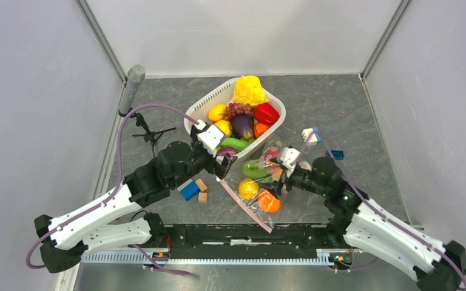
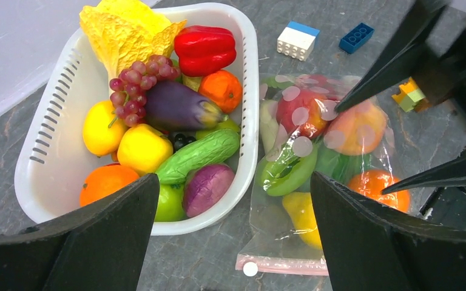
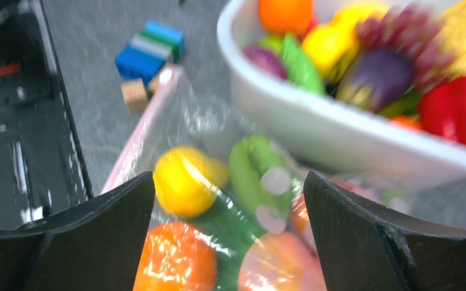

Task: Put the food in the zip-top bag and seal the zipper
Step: Adjust the zipper food storage bag at the center of the board, then reset both arms

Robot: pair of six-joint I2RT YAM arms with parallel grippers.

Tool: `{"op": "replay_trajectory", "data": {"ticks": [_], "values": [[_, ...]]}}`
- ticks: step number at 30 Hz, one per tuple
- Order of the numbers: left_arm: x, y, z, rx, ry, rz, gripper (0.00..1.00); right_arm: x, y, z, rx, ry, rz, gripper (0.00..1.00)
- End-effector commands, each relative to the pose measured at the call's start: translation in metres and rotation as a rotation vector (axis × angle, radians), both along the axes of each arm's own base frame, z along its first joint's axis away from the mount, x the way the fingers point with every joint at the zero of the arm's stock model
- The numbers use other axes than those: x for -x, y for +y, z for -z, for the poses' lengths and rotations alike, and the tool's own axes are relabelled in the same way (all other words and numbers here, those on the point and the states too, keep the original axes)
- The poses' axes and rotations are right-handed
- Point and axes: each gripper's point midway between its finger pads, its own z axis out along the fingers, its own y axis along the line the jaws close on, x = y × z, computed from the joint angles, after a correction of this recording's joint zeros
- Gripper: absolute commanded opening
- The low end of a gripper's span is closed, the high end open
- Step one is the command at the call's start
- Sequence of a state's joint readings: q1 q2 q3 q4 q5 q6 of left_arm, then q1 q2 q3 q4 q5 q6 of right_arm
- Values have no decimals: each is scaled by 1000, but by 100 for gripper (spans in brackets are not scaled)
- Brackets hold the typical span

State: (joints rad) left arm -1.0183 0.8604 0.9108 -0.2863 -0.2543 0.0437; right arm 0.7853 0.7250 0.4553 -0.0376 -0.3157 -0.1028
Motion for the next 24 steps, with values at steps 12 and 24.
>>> {"op": "replay_trajectory", "data": {"ticks": [12,24], "values": [[-36,34,23,158,186,-144,100,-78,-125,-36,-206,-74,960,98],[-71,113,27,356,286,-445,100,-103,-169,-43,-40,-64,1059,98]]}}
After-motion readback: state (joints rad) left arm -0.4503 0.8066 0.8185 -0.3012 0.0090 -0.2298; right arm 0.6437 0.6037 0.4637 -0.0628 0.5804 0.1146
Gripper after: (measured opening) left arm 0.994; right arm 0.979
